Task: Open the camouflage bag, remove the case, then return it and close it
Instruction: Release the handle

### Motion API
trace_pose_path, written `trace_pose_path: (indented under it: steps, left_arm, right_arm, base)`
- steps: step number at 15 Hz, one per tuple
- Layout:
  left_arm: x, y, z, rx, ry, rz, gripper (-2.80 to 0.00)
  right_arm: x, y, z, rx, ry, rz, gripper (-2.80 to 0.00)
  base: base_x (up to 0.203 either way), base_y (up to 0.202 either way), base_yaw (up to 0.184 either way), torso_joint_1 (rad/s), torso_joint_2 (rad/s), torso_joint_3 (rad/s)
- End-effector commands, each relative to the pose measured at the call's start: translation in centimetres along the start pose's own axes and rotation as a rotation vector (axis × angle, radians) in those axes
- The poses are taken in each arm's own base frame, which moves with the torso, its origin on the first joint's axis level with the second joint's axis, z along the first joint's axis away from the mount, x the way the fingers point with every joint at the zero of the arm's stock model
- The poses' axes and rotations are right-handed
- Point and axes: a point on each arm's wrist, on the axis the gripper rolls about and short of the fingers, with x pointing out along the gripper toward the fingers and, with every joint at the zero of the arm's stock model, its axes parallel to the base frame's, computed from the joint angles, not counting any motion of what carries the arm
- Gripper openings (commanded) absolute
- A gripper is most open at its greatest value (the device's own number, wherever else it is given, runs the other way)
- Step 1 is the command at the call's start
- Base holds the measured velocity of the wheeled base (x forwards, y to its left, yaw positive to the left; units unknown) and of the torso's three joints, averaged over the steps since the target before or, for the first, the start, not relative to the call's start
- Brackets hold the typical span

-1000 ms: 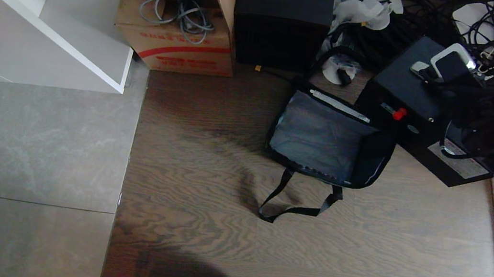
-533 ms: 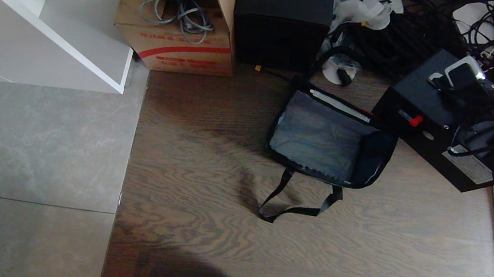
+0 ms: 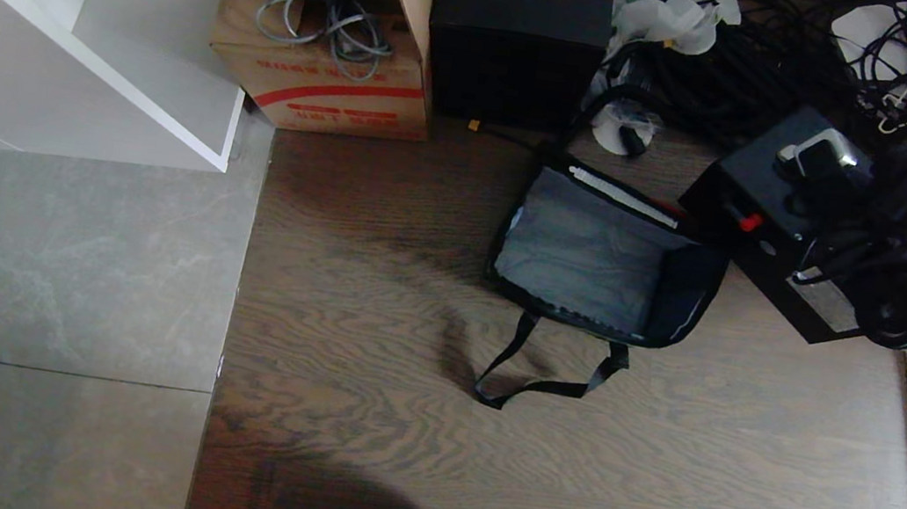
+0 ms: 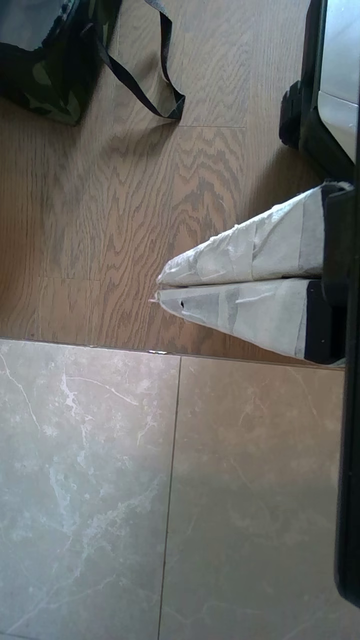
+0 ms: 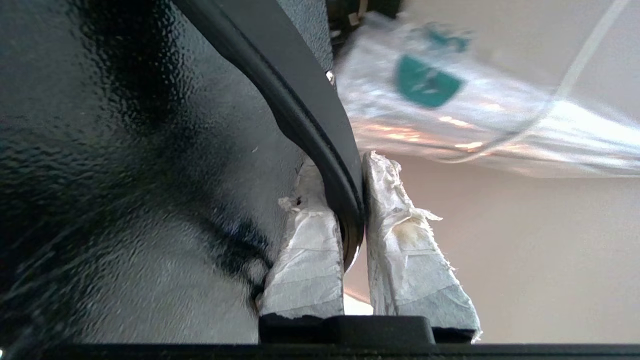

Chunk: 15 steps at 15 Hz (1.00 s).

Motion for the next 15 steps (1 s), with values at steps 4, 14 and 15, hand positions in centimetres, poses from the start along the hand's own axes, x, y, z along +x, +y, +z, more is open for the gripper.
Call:
trace_pose_path:
  steps: [4,14,15]
  left_arm:
    - [0.1,0.0,-0.2,0.000,0.007,0.001,-2.80]
    - [0.1,0.0,-0.2,0.000,0.006,0.001,-2.80]
    - [0.1,0.0,-0.2,0.000,0.008,0.001,-2.80]
  right_arm:
    - [-0.6,6.9,-0.1,-0.002,-0.001,0.107,-2.80]
    - [-5.6,10.7,1.0,0.018,-0.053,0.253,-2.80]
    - [-5.6,11.0,0.8,0.021,-0.049,0.257,-2.80]
  base:
    - [0.000,0.000,0.000,0.000,0.00,0.000]
    - [0.000,0.000,0.000,0.000,0.00,0.000]
    - [0.000,0.000,0.000,0.000,0.00,0.000]
